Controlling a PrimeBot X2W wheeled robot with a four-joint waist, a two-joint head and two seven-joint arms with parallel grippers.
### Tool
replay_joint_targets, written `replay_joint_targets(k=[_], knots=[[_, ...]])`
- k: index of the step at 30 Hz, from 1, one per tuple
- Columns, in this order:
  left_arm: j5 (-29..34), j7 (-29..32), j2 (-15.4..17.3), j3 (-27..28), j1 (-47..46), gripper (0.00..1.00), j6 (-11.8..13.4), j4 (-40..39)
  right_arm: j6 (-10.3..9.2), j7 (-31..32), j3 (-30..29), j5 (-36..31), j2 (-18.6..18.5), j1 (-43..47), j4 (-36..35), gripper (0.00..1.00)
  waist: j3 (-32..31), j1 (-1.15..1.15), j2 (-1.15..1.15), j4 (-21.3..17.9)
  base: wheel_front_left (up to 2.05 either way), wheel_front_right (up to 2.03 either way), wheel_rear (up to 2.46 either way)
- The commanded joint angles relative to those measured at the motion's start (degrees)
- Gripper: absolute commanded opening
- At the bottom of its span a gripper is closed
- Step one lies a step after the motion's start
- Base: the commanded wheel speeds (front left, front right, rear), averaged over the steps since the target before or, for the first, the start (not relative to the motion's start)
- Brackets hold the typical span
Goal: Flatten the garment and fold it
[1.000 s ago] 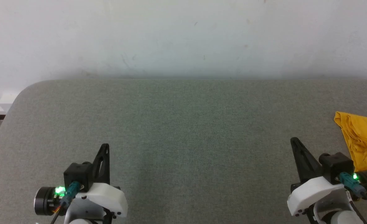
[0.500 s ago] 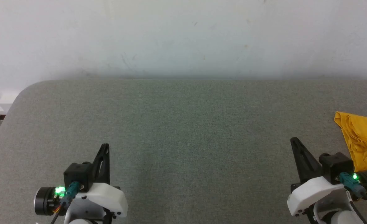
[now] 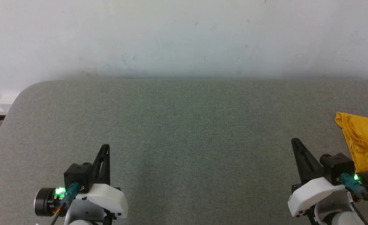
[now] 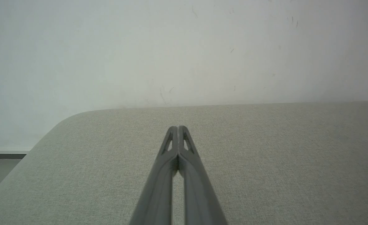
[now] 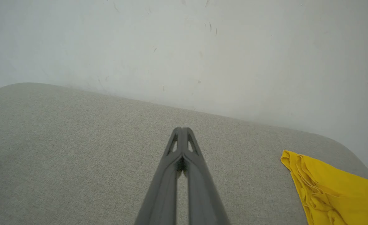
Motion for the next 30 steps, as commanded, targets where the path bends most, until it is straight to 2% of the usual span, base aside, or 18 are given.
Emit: replay_joint_targets(k=[1,30], knots=[[0.38,0.01,-0.29,0.23,-0.71,0.00,-0.09,0.17,-0.12,0.04,-0.01,0.41,0.19,-0.83,-0.31,0.00,0.00,0.00,0.00,0.00,0.00,0.00,0.00],[0.38,0.01,-0.29,0.23,-0.71,0.00,-0.09,0.17,-0.12,0.04,-0.01,0.41,0.19,-0.83,-0.31,0.00,0.00,0.00,0.00,0.00,0.00,0.00,0.00]])
